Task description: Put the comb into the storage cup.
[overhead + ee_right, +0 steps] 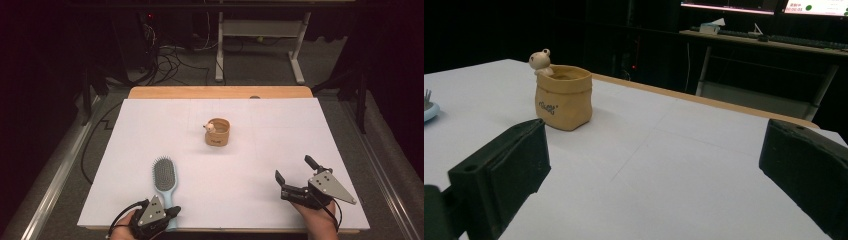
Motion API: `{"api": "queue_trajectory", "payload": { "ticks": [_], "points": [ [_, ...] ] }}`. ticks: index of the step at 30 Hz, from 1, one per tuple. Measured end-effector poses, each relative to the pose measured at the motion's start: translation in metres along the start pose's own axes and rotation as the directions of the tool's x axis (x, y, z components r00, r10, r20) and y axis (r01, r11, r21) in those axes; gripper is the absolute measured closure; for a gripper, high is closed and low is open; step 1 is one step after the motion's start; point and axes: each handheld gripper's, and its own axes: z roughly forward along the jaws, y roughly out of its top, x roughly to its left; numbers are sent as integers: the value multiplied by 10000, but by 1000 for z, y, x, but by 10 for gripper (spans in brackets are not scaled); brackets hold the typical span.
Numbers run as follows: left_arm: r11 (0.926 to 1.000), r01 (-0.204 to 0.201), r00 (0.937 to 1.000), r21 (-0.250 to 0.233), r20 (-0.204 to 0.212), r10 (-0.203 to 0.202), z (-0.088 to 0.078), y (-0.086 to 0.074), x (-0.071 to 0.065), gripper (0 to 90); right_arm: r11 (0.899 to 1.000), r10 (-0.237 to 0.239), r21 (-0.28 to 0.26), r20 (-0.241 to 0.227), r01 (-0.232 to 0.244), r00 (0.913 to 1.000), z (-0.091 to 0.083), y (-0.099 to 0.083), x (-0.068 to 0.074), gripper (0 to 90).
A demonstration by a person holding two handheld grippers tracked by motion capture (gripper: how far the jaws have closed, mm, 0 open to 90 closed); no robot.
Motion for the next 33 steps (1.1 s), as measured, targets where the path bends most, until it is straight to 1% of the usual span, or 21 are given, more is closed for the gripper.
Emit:
{"api": "queue_trajectory", "payload": {
  "ticks": [2, 4, 7, 10, 11, 12, 16, 18, 19, 20, 21, 23, 24, 26, 27, 28, 29, 30, 31, 32, 33],
  "points": [
    [10000, 48, 10000, 76, -42, -47, 3, 0, -1, 898, 10000, -23, 7, -4, 23, 10000, 0, 0, 0, 5],
    [9983, -188, 9997, 547, -141, 196, 12, -3, -5, 898, 10000, 0, 25, -26, 1, 10000, 1, 0, 1, 5],
    [9953, -472, 9984, 849, -276, 497, 14, -4, -6, 898, 10000, -1, -39, -31, 1, 10000, -1, 1, 1, 5],
    [9946, -389, 9984, 959, -359, 425, 12, -3, -2, 898, 10000, 73, -29, -1, -73, 10000, -1, 0, 0, 5],
    [9952, -343, 9985, 916, -403, 381, 11, -2, 0, 898, 10000, 73, -29, -1, -73, 10000, -1, 0, 0, 5],
    [9957, -125, 9989, 920, -432, 166, 9, -1, 4, 898, 10000, 53, -12, -10, -53, 10000, 0, 0, 0, 5],
    [9956, -83, 9981, 934, -601, 139, 6, 0, 10, 899, 10000, 39, -33, 14, -39, 10000, -1, 0, 0, 5],
    [9955, -33, 9975, 950, -705, 100, 2, 1, 16, 899, 10000, 45, -51, 22, -45, 10000, -1, 1, -1, 5],
    [9961, 37, 9964, 885, -852, 39, -1, 3, 22, 899, 10000, 68, -62, 32, -68, 10000, -1, 1, -1, 6],
    [9961, 37, 9964, 885, -852, 39, -1, 3, 22, 899, 10000, 68, -62, 32, -68, 10000, -1, 1, -1, 6],
    [9965, 151, 9949, 824, -1009, -67, -5, 4, 28, 899, 9999, 132, -53, 40, -131, 9999, -2, 1, -1, 6],
    [9966, 140, 9944, 817, -1060, -53, -8, 4, 31, 899, 10000, 77, -41, 28, -77, 10000, -1, 1, -1, 6],
    [9970, 161, 9926, 751, -1209, -69, -11, 6, 35, 899, 10000, 66, -40, 27, -66, 10000, -1, 1, -1, 6],
    [9972, 154, 9917, 732, -1281, -59, -13, 7, 39, 899, 10000, 67, -49, 25, -66, 10000, -1, 1, -1, 5],
    [9973, 72, 9893, 730, -1461, 35, -15, 7, 43, 899, 10000, 47, -66, 30, -47, 10000, -1, 1, -1, 6],
    [9973, 72, 9893, 730, -1461, 35, -15, 7, 43, 899, 10000, 47, -66, 30, -47, 10000, -1, 1, -1, 6],
    [9969, -24, 9859, 789, -1666, 156, -16, 7, 47, 899, 10000, 49, -57, 36, -49, 10000, -1, 1, -1, 6],
    [9976, 147, 9838, 678, -1791, -24, -19, 9, 54, 899, 10000, 65, -41, 44, -65, 10000, -1, 1, -2, 6],
    [9980, 210, 9833, 601, -1817, -97, -20, 9, 55, 899, 9999, 95, -44, 52, -95, 9999, -1, 1, -2, 6],
    [9980, 210, 9833, 601, -1817, -97, -20, 9, 55, 899, 9999, 95, -44, 52, -95, 9999, -1, 1, -2, 6],
    [9983, 178, 9810, 563, -1940, -66, -22, 10, 58, 899, 9999, 100, -50, 43, -100, 9999, -1, 1, -2, 6]
  ]
}}
